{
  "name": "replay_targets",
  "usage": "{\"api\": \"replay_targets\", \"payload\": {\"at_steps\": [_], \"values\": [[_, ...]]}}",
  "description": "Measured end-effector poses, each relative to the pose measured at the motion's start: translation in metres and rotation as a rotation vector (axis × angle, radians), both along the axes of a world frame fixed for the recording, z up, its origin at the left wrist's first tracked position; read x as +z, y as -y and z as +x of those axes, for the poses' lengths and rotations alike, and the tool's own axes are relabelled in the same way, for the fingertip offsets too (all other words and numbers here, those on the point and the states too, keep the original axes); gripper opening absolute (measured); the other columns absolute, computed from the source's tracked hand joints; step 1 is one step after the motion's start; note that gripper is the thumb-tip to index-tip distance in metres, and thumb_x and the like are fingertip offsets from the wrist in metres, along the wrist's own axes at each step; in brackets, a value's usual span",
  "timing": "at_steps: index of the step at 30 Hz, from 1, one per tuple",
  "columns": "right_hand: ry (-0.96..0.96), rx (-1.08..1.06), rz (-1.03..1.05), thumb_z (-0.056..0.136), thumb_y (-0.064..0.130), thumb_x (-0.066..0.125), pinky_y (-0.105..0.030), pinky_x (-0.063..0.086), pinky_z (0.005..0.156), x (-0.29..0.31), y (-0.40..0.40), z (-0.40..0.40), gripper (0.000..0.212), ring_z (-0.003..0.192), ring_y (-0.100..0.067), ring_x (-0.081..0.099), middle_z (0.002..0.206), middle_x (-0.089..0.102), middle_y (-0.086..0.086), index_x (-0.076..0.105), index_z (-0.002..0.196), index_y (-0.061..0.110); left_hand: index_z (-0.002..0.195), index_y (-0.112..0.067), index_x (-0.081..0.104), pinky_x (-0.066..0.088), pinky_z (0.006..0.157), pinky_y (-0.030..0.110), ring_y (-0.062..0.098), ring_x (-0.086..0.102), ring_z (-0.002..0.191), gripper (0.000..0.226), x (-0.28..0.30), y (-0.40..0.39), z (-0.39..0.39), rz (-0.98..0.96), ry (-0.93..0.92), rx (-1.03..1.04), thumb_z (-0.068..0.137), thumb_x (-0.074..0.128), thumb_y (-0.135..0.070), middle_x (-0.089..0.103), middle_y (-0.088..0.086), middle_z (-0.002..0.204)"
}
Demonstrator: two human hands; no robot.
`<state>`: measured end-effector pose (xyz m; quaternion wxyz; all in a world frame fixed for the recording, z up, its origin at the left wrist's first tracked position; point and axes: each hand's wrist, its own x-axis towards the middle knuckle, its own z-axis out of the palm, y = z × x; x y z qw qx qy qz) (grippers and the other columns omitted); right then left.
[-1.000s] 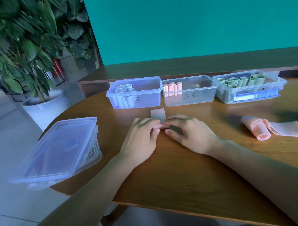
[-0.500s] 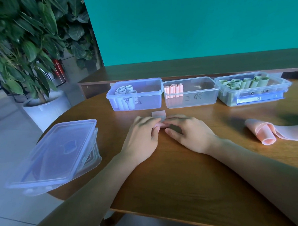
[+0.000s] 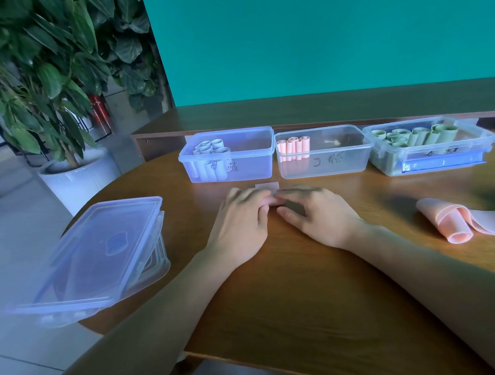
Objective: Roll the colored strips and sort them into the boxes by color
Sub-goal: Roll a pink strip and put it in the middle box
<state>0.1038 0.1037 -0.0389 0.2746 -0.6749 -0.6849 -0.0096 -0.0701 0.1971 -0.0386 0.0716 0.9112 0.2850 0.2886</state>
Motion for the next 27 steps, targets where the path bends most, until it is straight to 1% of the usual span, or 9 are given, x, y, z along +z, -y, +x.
{"api": "replay_targets", "payload": {"at_steps": [4, 10, 14, 18, 19, 21, 23, 25, 27], "values": [[0.017, -0.011, -0.012, 0.101, 0.044, 0.05, -0.041, 0.058, 0.083, 0.0, -0.005, 0.003, 0.032, 0.1, -0.013, 0.066, 0.118, 0.07, 0.012, 0.05, 0.132, 0.052, 0.124, -0.031, 0.064, 0.043, 0.098, 0.037, 0.02, 0.048, 0.112, 0.03, 0.0, 0.001, 0.0, -0.024, 0.002, -0.025, 0.1, 0.052, -0.017, 0.063, -0.01, 0.125], [-0.013, 0.0, 0.025, 0.102, 0.037, 0.052, -0.04, 0.057, 0.086, 0.0, -0.009, 0.004, 0.033, 0.109, -0.01, 0.065, 0.126, 0.067, 0.021, 0.055, 0.13, 0.053, 0.132, -0.034, 0.057, 0.043, 0.101, 0.042, 0.021, 0.046, 0.115, 0.034, 0.0, -0.007, 0.007, -0.036, -0.035, 0.008, 0.102, 0.05, -0.021, 0.059, -0.012, 0.135], [0.012, -0.046, -0.012, 0.101, 0.039, 0.052, -0.034, 0.054, 0.074, 0.001, -0.014, 0.008, 0.033, 0.08, -0.009, 0.06, 0.107, 0.073, 0.009, 0.054, 0.131, 0.054, 0.125, -0.034, 0.063, 0.042, 0.103, 0.039, 0.018, 0.044, 0.116, 0.031, -0.003, -0.01, 0.009, 0.039, -0.013, 0.019, 0.1, 0.051, -0.02, 0.06, -0.011, 0.127], [0.026, -0.05, 0.004, 0.101, 0.036, 0.055, -0.029, 0.046, 0.072, 0.002, -0.019, 0.009, 0.034, 0.074, -0.003, 0.049, 0.113, 0.071, 0.011, 0.059, 0.134, 0.043, 0.126, -0.034, 0.061, 0.042, 0.102, 0.037, 0.018, 0.044, 0.114, 0.031, -0.004, -0.013, 0.012, 0.016, -0.016, 0.025, 0.1, 0.05, -0.021, 0.06, -0.011, 0.128], [0.017, -0.041, 0.012, 0.101, 0.034, 0.055, -0.03, 0.048, 0.075, 0.002, -0.02, 0.009, 0.034, 0.077, -0.002, 0.051, 0.118, 0.07, 0.012, 0.059, 0.134, 0.041, 0.126, -0.034, 0.06, 0.042, 0.102, 0.037, 0.018, 0.044, 0.114, 0.031, -0.004, -0.013, 0.013, 0.008, -0.015, 0.031, 0.101, 0.05, -0.021, 0.06, -0.012, 0.128], [-0.021, -0.016, 0.047, 0.101, 0.03, 0.055, -0.036, 0.054, 0.086, 0.001, -0.022, 0.01, 0.032, 0.098, -0.007, 0.062, 0.13, 0.066, 0.015, 0.061, 0.132, 0.039, 0.13, -0.033, 0.057, 0.042, 0.103, 0.04, 0.02, 0.045, 0.115, 0.032, -0.003, -0.016, 0.015, -0.009, -0.035, 0.048, 0.101, 0.049, -0.023, 0.059, -0.013, 0.131], [-0.034, -0.008, 0.071, 0.1, 0.028, 0.057, -0.04, 0.055, 0.091, 0.0, -0.022, 0.01, 0.031, 0.114, -0.012, 0.063, 0.132, 0.064, 0.018, 0.063, 0.128, 0.04, 0.131, -0.033, 0.056, 0.042, 0.103, 0.042, 0.02, 0.045, 0.116, 0.032, -0.002, -0.019, 0.018, -0.022, -0.057, 0.051, 0.102, 0.048, -0.024, 0.058, -0.014, 0.132], [-0.018, -0.024, 0.052, 0.099, 0.028, 0.059, -0.039, 0.055, 0.089, 0.001, -0.023, 0.01, 0.032, 0.113, -0.012, 0.063, 0.132, 0.063, 0.019, 0.063, 0.129, 0.042, 0.128, -0.038, 0.058, 0.042, 0.102, 0.04, 0.019, 0.045, 0.116, 0.032, -0.001, -0.022, 0.02, -0.022, -0.059, 0.042, 0.101, 0.047, -0.024, 0.059, -0.016, 0.129], [0.007, -0.049, 0.015, 0.1, 0.032, 0.057, -0.037, 0.053, 0.085, 0.001, -0.026, 0.011, 0.034, 0.11, -0.013, 0.062, 0.132, 0.063, 0.019, 0.06, 0.131, 0.043, 0.125, -0.037, 0.06, 0.042, 0.101, 0.039, 0.02, 0.045, 0.115, 0.032, 0.0, -0.024, 0.022, -0.017, -0.03, 0.047, 0.101, 0.047, -0.023, 0.061, -0.013, 0.126]]}}
